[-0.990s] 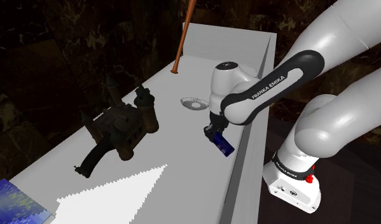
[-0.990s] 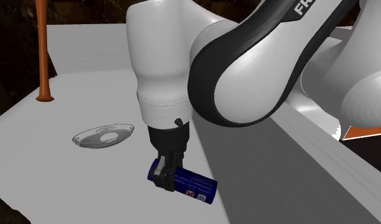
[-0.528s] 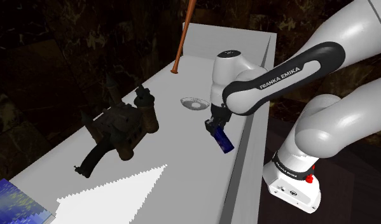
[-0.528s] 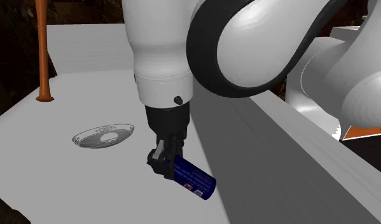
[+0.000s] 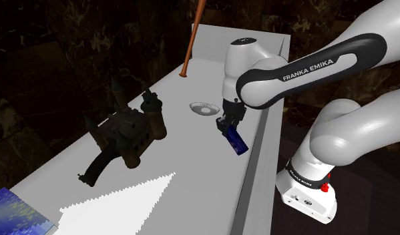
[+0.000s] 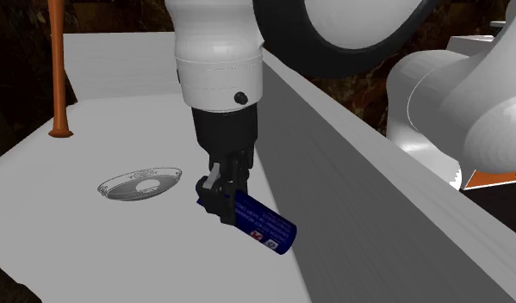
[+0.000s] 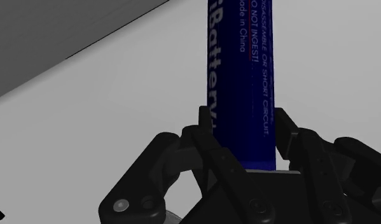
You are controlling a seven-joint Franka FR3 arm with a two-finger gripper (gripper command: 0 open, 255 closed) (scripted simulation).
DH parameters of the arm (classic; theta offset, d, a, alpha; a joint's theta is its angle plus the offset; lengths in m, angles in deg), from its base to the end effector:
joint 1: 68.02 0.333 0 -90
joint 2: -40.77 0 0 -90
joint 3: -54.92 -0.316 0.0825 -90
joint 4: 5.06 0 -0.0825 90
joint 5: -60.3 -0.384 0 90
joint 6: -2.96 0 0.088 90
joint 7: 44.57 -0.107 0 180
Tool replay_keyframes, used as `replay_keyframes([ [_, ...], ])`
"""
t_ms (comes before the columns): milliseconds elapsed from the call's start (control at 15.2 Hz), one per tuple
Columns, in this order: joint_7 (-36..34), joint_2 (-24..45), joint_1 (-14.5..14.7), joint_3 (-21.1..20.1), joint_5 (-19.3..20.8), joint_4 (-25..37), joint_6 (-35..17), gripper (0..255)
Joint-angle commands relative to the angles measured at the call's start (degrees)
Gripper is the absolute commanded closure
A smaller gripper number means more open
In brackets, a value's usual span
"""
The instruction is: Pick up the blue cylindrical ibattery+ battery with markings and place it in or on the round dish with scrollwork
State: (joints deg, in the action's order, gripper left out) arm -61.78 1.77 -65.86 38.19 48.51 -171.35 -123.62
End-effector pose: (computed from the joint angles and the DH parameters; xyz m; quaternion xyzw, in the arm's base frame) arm 0.2947 0.0908 0.3480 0.9967 -0.0804 -0.0078 0.0120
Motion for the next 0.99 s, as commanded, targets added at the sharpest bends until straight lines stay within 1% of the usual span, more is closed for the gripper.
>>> replay_keyframes([
  [0,0.0,-1.2,-0.1,0.4,0.3,1.0,2.2,255],
  [396,0.1,-4.2,-0.3,1.3,1.1,4.1,8.4,255],
  [462,0.1,-4.3,-0.3,1.4,1.1,4.3,8.6,255],
  [660,2.5,2.8,-3.5,2.9,3.6,8.5,5.7,255],
  [924,4.9,11.9,-7.0,4.5,6.6,15.1,3.2,255],
])
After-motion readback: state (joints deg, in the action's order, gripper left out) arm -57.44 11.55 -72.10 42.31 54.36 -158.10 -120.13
